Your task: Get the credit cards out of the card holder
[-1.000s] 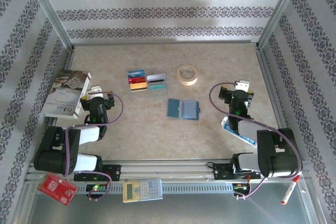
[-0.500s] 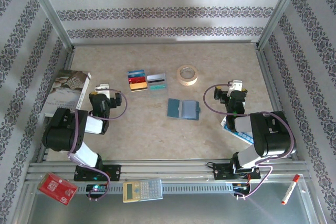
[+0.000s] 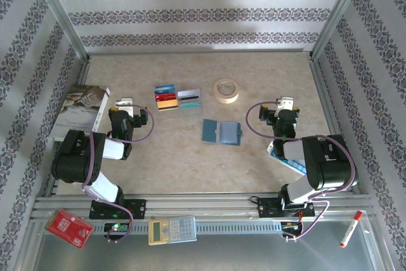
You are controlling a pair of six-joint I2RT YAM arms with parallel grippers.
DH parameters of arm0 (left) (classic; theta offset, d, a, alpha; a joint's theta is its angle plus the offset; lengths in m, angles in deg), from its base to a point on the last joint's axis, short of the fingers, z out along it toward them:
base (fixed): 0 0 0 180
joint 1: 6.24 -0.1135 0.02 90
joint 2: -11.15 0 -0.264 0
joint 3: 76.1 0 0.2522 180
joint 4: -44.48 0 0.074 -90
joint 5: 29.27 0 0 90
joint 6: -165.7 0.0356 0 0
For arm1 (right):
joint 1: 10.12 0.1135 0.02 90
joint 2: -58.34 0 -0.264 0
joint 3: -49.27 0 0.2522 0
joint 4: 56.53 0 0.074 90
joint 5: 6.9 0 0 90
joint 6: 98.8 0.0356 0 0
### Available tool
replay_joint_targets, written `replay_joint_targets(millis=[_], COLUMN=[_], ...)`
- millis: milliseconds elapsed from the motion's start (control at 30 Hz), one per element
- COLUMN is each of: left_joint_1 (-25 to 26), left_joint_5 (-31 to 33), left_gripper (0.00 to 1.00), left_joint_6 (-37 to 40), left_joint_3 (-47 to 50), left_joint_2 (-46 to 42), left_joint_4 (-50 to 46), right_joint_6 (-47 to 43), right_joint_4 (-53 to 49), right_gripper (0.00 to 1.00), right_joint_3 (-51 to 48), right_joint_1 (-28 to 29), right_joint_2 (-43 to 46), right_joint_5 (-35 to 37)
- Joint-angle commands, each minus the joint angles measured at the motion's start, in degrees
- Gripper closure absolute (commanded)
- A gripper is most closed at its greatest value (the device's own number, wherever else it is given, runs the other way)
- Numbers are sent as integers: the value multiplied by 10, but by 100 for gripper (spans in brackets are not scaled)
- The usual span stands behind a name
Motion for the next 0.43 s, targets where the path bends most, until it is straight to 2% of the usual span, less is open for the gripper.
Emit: replay_joint_targets(millis=[0, 400], left_joint_1=[-19, -21], left_joint_5=[-34, -37], left_gripper=[0, 0], left_joint_6=[1, 0], left_joint_3=[-12, -13], left_joint_2=[0, 0], left_joint_4=[-10, -13], right_joint_6=[5, 5], right_joint_4=[17, 17], right_gripper=[2, 2], right_joint_3=[4, 4], right_joint_1=[-4, -4], right_joint_2=[-2, -1], right_joint_5=[8, 8])
